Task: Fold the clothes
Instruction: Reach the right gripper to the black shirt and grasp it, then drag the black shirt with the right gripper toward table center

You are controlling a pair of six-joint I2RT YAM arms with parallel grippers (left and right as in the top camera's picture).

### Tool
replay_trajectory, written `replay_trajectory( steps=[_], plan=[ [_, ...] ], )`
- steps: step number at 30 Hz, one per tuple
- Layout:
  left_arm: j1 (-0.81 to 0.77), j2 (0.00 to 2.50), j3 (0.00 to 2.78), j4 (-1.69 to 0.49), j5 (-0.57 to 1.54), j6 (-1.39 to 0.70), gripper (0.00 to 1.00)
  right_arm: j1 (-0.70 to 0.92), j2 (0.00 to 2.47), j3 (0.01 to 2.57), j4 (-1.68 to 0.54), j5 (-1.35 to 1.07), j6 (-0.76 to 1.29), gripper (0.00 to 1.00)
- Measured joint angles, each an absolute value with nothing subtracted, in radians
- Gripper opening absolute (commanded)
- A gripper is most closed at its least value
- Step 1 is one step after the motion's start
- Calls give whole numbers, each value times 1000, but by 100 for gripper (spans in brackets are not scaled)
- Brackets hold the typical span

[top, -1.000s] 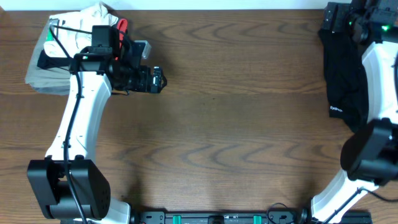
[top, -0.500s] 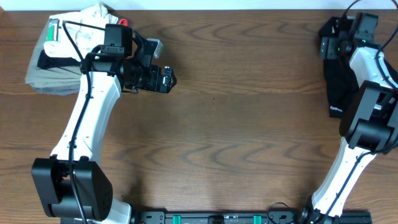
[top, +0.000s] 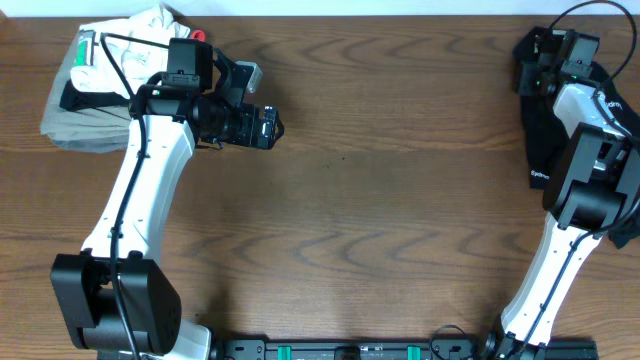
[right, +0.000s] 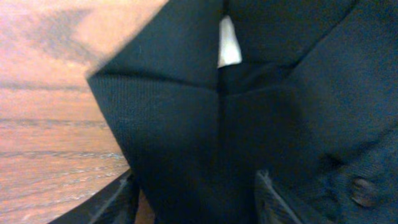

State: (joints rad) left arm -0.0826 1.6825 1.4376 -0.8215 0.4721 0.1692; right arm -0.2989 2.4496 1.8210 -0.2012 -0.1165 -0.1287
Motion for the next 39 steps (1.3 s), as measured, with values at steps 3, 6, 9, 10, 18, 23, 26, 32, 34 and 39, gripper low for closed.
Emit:
replay_trajectory(
  steps=[3, 6, 9, 10, 18, 23, 26, 32, 34, 39],
  plan=[
    [-83, 1682, 1438, -821, 472, 169, 98, -299, 2454, 1822, -185, -121, -120, 47],
    [-83, 1682, 1438, -821, 472, 169, 98, -299, 2461, 1822, -167, -123, -118, 20],
    [-83, 1682, 1438, -817, 472, 168, 89, -299, 2463, 1824, -162, -121, -109, 1],
    [-83, 1682, 1438, -814, 472, 167, 85, -299, 2464, 1824, -162, -120, -99, 1],
    [-82, 1682, 1438, -767, 471, 163, 46, -299, 2451, 1831, -216, -148, -52, 1],
    [-65, 1678, 1438, -743, 471, 150, 46, -283, 2368, 1827, -388, -223, -39, 1],
    [-39, 1659, 1438, -735, 455, 126, 46, -255, 2267, 1823, -504, -276, -32, 1],
    [-2, 1549, 1438, -743, 368, 76, 41, -113, 2053, 1825, -668, -349, -28, 1],
    [-1, 1494, 1438, -757, 343, 70, 41, -45, 2022, 1830, -701, -363, -28, 1],
    [-2, 1401, 1444, -806, 285, 56, 41, 152, 2021, 1831, -767, -385, -7, 1]
  ],
)
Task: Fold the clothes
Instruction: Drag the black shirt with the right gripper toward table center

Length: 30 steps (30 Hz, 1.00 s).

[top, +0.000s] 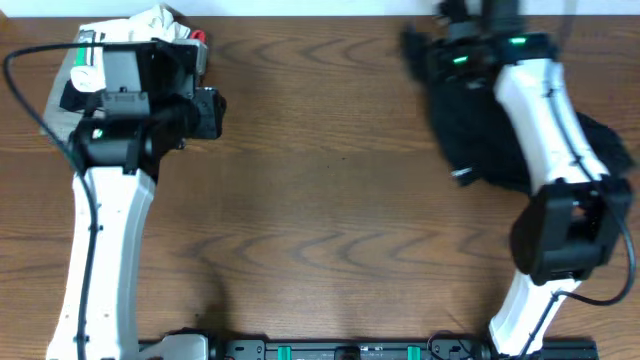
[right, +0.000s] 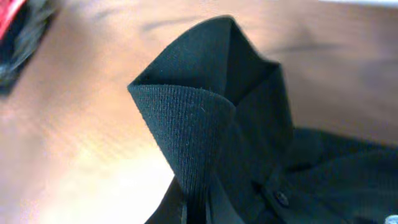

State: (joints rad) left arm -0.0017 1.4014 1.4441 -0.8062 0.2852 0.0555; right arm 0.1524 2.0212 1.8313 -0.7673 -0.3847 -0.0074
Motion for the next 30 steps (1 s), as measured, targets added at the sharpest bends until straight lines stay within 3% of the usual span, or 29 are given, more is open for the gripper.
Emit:
replay_trajectory(
  steps=[7, 14, 15, 17, 18, 21, 30],
  plan=[
    [-2, 1378, 1446, -873, 231, 52, 41, 357, 2023, 1830, -763, -328, 30, 1],
    [-2, 1379, 1446, -891, 215, 52, 42, 444, 2023, 1829, -660, -287, 53, 1],
    [-2, 1379, 1446, -890, 208, 52, 42, 450, 2023, 1829, -638, -283, 54, 13],
    [-2, 1379, 1446, -889, 198, 52, 43, 456, 2023, 1829, -609, -276, 62, 76],
    [-2, 1379, 1446, -889, 194, 56, 48, 457, 2023, 1830, -605, -276, 63, 89],
    [-2, 1379, 1446, -891, 183, 64, 50, 455, 2023, 1844, -653, -272, 68, 99],
    [-77, 1381, 1446, -935, 276, 108, 55, 308, 1957, 1961, -992, -268, 73, 99]
  ],
)
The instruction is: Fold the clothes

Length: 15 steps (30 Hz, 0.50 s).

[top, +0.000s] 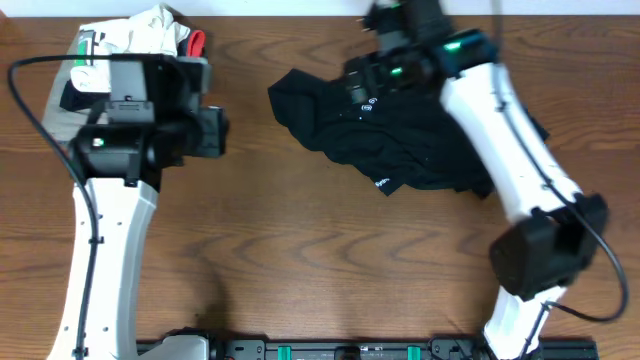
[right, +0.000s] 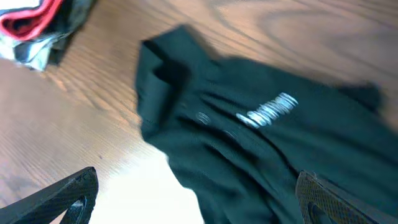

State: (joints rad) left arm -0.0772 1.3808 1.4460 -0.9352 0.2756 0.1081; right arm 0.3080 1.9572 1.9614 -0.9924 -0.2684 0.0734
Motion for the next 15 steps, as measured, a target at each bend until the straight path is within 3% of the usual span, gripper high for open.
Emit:
replay_trajectory(
  steps=[9, 15],
  plan=[
    [-409, 1578, 1433, -834, 341, 162, 55, 72, 1860, 1983, -1188, -262, 76, 95],
    [-549, 1820, 1421, -659, 345, 154, 54, 17, 1862, 1983, -1207, -257, 78, 95]
  ],
)
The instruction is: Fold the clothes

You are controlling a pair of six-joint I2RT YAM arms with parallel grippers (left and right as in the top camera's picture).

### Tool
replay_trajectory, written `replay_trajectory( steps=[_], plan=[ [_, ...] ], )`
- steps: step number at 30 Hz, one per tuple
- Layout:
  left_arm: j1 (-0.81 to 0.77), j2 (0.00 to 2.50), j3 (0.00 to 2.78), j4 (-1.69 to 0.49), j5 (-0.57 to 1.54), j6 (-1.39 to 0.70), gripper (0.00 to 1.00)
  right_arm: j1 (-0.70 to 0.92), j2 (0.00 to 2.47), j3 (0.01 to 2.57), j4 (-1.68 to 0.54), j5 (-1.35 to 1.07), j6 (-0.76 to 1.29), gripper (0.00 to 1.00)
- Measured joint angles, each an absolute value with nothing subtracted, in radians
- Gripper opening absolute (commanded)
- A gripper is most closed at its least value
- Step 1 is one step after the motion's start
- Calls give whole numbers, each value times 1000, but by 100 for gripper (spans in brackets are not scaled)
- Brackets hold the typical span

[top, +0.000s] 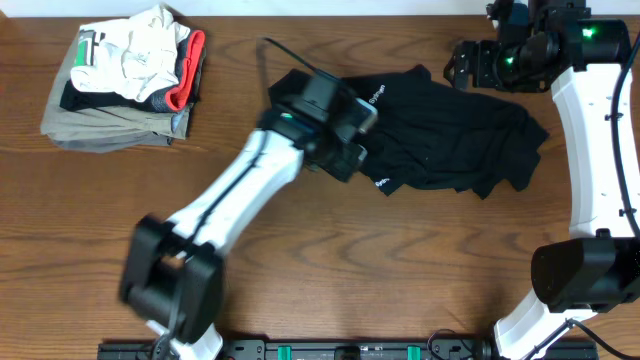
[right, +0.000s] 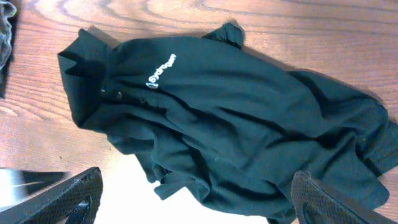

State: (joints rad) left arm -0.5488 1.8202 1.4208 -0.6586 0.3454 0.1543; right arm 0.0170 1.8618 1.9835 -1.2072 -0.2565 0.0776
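Note:
A black polo shirt (top: 440, 130) with white chest lettering lies crumpled on the table right of the middle. In the right wrist view the polo shirt (right: 224, 118) shows collar to the left. My right gripper (top: 464, 66) hangs open above the shirt's far right part, its fingers (right: 68, 196) wide apart with nothing between them. My left gripper (top: 342, 122) is over the shirt's left end by the collar. Blur and the arm hide how its jaws stand.
A pile of folded clothes (top: 125, 75), white, grey and red, sits at the far left corner. The wooden table (top: 330, 260) shows bare wood in front of the shirt. My left arm (top: 220, 200) crosses it slantwise from the near left.
My left gripper has moved from beside the folded pile to the shirt's left end. My right gripper, still open, has drawn back from over the shirt's collar to the far right.
My right gripper stood around the shirt's collar at the table's far right edge. Then it was shut on the collar with the shirt further left. Then it was open, the shirt lying near the middle. Now both grippers are at the shirt's ends.

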Motion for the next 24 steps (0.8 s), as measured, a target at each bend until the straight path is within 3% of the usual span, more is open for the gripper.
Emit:
replay_trajectory(
  steps=[6, 13, 16, 24],
  plan=[
    [-606, 1939, 1412, -543, 345, 124, 54, 16, 1862, 1983, -1208, -245, 78, 95],
    [-637, 2044, 1413, -319, 345, -89, 53, 16, 1862, 1983, -1209, -235, 80, 93],
    [-638, 2079, 1413, -310, 345, -173, 48, 16, 1862, 1983, -1210, -233, 80, 93],
    [-659, 2086, 1413, -315, 341, -245, 48, 16, 1862, 1983, -1210, -208, 80, 93]
  ],
)
